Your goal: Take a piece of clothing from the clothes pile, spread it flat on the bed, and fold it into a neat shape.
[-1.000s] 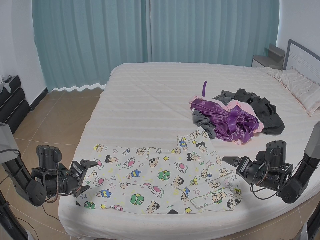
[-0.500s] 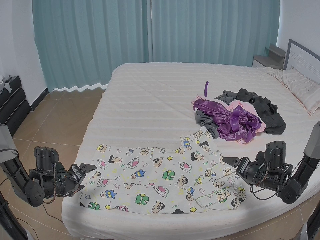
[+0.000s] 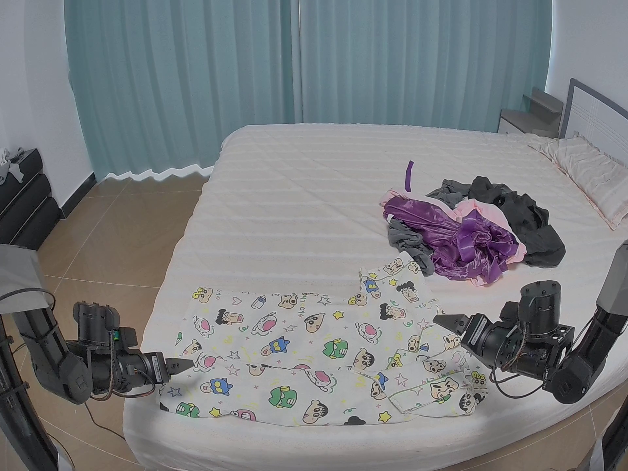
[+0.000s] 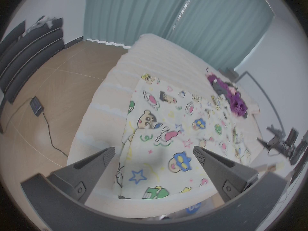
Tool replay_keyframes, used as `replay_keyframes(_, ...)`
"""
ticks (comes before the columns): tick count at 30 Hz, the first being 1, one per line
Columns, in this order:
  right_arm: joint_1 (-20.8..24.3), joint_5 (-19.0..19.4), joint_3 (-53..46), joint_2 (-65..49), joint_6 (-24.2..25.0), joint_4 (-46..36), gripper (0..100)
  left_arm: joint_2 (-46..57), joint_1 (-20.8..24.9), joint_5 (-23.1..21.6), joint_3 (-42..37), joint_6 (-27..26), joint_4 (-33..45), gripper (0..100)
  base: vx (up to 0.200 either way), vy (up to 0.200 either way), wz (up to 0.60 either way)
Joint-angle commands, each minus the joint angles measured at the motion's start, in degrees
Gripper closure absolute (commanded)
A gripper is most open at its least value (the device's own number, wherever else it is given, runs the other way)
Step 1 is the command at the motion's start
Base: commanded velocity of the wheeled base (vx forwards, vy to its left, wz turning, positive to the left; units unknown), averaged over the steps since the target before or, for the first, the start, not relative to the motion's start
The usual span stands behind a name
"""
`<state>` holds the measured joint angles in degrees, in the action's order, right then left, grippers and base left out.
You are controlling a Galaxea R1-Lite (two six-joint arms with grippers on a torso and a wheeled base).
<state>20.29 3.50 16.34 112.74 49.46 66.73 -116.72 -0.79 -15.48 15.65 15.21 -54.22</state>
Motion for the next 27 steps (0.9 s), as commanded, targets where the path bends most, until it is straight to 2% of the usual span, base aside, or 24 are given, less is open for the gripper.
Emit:
replay_keyframes(1, 0.37, 0.1, -0.34, -0.15, -0.06, -0.02, 0, -8.26, -1.4, -0.16, 1.13, -4.14, -0.44, 0, 0.0, 0.0, 0.0)
replay_keyframes(4, 0.37, 0.1, -0.34, -0.06, -0.06, -0.02, 0, -8.34, -1.32, -0.87, 0.78, -4.49, -1.24, 0, 0.0, 0.0, 0.0)
replay_keyframes(6, 0.37, 0.1, -0.34, 0.11, -0.06, 0.07, 0, -8.17, -1.4, -2.97, 0.43, -4.58, -1.67, 0, 0.0, 0.0, 0.0)
replay_keyframes(16, 0.37, 0.1, -0.34, 0.46, -0.06, -0.02, 0, -8.7, -1.4, -4.29, -0.1, -4.4, -1.76, 0, 0.0, 0.0, 0.0)
replay_keyframes(17, 0.37, 0.1, -0.34, 0.55, -0.06, 0.07, 0, -8.61, -1.4, -5.17, -0.62, -4.32, -1.76, 100, 0.0, 0.0, 0.0)
replay_keyframes(27, 0.28, 0.19, -0.34, 0.99, -0.06, 0.07, 0, -8.08, -3.16, -5.35, -3.35, -4.58, -3.08, 100, 0.0, 0.0, 0.0)
